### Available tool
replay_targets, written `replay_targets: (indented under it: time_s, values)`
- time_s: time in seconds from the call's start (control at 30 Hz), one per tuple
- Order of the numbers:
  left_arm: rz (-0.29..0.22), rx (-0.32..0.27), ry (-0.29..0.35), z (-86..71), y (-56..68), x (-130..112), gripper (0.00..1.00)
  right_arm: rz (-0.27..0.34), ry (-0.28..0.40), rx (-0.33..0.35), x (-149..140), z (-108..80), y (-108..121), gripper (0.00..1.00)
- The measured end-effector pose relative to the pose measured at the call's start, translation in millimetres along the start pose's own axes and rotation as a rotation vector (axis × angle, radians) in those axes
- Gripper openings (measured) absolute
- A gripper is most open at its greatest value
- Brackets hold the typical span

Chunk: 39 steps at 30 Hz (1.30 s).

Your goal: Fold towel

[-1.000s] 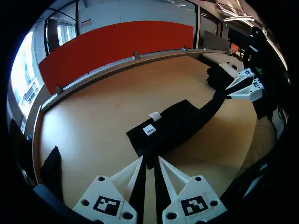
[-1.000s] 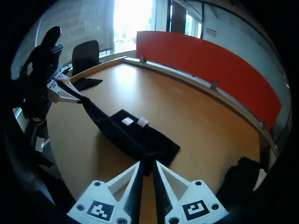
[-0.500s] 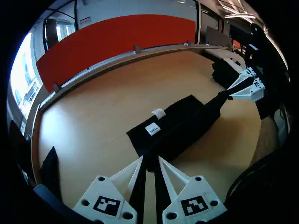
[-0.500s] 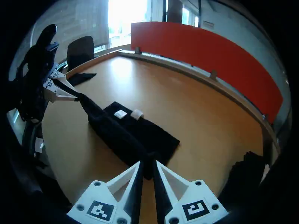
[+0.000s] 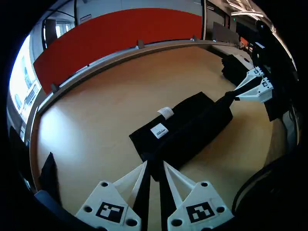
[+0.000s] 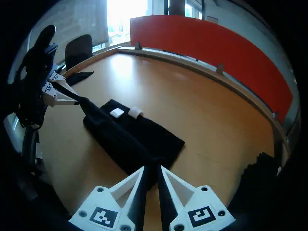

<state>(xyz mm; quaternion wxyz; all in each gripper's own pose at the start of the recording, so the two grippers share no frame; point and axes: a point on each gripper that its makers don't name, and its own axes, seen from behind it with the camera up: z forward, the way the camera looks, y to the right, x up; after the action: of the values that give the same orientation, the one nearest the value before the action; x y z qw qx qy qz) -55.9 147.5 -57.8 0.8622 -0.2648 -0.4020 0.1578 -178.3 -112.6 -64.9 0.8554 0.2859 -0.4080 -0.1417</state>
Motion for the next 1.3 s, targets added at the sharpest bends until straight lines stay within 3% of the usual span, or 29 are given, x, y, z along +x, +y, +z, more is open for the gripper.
replay_targets:
  time_s: [0.37, 0.67, 1.17, 1.3]
  values:
    - [0.015, 0.017, -0.024, 24.9, -8.4, -7, 0.18, -0.007, -0.022, -0.009, 0, 20.4, 12, 0.17]
    - [-0.021, 0.028, -0.042, 49.1, -15.0, -14, 0.22, 0.008, -0.048, -0.016, -8, 39.9, 19, 0.18]
    - [-0.028, 0.042, -0.040, 63.8, -24.0, -10, 0.22, 0.017, -0.061, -0.028, -10, 54.4, 26, 0.19]
    - [-0.027, 0.053, -0.039, 68.5, -28.3, -9, 0.25, 0.021, -0.063, -0.048, -9, 58.2, 32, 0.26]
